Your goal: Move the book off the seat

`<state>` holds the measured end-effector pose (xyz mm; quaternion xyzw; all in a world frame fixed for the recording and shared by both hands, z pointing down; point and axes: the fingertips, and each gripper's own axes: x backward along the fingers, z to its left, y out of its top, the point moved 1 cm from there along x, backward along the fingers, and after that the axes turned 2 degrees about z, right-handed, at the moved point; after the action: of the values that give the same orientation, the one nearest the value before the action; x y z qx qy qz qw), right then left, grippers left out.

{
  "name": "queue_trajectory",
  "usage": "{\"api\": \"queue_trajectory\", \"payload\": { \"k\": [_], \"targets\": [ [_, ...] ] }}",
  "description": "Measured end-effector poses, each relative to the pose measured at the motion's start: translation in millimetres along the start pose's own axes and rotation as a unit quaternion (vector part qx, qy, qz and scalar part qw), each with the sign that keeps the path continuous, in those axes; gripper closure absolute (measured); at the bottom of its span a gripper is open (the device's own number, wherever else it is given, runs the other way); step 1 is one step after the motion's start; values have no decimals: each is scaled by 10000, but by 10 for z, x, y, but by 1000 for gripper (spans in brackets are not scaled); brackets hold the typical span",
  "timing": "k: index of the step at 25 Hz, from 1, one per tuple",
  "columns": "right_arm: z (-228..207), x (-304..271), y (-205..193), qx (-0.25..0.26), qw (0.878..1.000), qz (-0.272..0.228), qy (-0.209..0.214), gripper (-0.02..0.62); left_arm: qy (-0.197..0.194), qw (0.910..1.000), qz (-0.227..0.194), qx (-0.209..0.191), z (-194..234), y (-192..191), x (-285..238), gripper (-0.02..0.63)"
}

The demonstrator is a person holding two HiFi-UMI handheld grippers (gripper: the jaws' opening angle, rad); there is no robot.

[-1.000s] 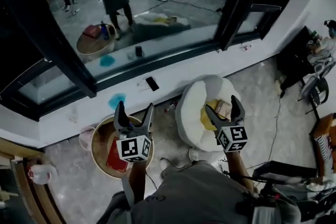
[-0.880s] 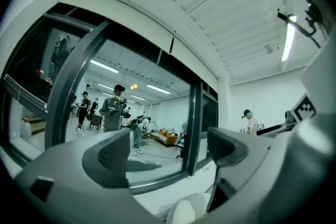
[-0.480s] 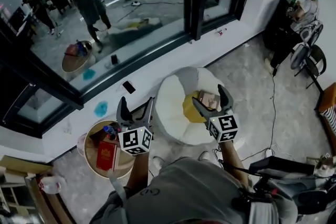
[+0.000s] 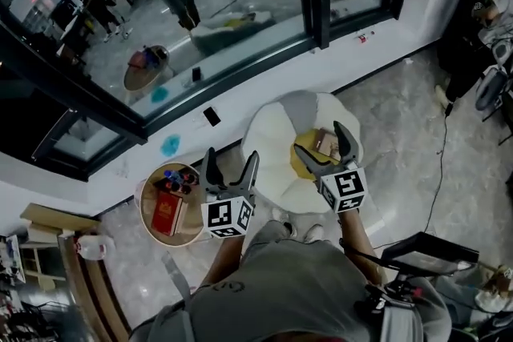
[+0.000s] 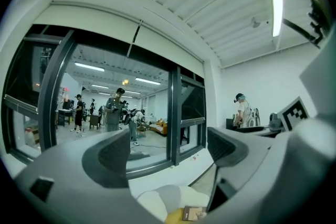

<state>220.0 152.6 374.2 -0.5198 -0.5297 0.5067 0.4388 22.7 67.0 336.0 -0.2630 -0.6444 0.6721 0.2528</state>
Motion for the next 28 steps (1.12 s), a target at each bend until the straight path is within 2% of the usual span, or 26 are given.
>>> {"api": "queue_trajectory", "payload": {
  "k": [4, 8, 13, 16, 19, 22, 26, 28],
  "targets": [
    [-219, -182, -58, 85, 9999, 51, -21, 104, -79, 9998, -147, -52, -124, -35, -295, 132],
    [-509, -518, -101, 88, 9999, -10, -84, 104, -172, 9988, -400, 243, -107, -143, -869, 132],
    [-994, -804, -138, 136, 9984, 473, -290, 104, -465, 9970, -383, 496, -248, -281, -1582, 132],
    [-1324, -903, -63, 98, 9971, 618, -433, 104, -844, 9949, -363, 422, -473, -303, -1900, 132],
    [-1464, -1082, 7, 41, 9971, 675, -354, 104, -1115, 9933, -305, 77, -583, -241, -2042, 132],
    [-1402, -1412, 56, -9, 9973, 710, 162, 104, -749, 9970, -182, 57, -453, -303, -2019, 132],
    [-1495, -1739, -7, 102, 9938, 683, 867, 104, 43, 9991, 214, 353, -428, -576, -2059, 134],
    [-1658, -1968, -59, 196, 9903, 552, 1257, 104, 566, 9972, 271, 402, -436, -677, -2140, 174]
  ]
}}
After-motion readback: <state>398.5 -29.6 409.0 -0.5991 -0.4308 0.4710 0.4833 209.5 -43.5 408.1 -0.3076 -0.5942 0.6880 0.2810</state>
